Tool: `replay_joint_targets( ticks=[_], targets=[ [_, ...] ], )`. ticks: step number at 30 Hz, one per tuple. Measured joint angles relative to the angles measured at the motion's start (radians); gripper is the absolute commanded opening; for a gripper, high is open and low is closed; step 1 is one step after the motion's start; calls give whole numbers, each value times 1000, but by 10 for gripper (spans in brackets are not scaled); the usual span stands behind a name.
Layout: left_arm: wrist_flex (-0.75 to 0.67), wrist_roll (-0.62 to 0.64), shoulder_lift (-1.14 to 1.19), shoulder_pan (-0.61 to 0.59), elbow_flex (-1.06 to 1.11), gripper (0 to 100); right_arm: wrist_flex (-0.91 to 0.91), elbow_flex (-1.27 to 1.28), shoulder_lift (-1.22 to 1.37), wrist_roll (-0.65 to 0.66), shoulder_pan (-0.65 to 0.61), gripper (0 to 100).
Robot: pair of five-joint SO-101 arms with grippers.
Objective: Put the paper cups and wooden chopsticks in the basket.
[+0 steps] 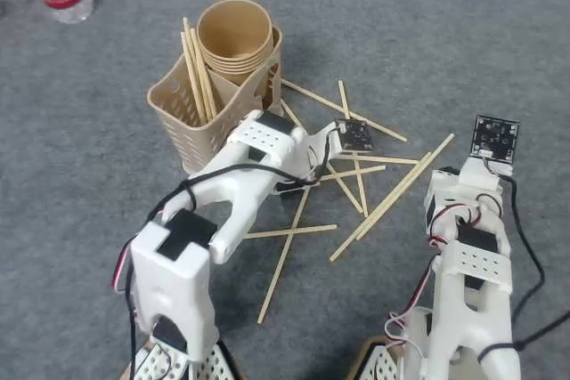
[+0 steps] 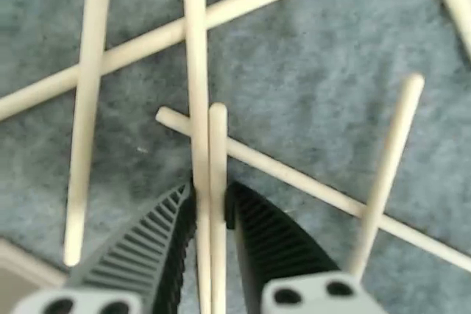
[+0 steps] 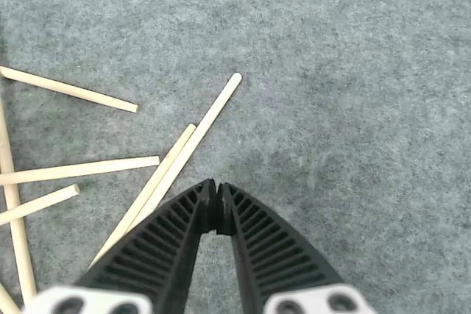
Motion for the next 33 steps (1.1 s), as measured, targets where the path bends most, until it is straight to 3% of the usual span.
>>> replay_joint_targets(
  ticks=[6, 11, 22, 27, 33],
  targets=[
    [146, 0, 104, 0, -163, 9, 0, 0, 0, 0, 0, 8],
    [187, 5, 112, 12, -192, 9, 0, 0, 0, 0, 0, 8],
    [310, 103, -330, 164, -238, 9, 0, 0, 0, 0, 0, 8],
    [377, 204, -460, 180, -440, 9, 0, 0, 0, 0, 0, 8],
    [397, 390, -489, 178, -839, 10, 0, 0, 0, 0, 0, 8]
  ],
)
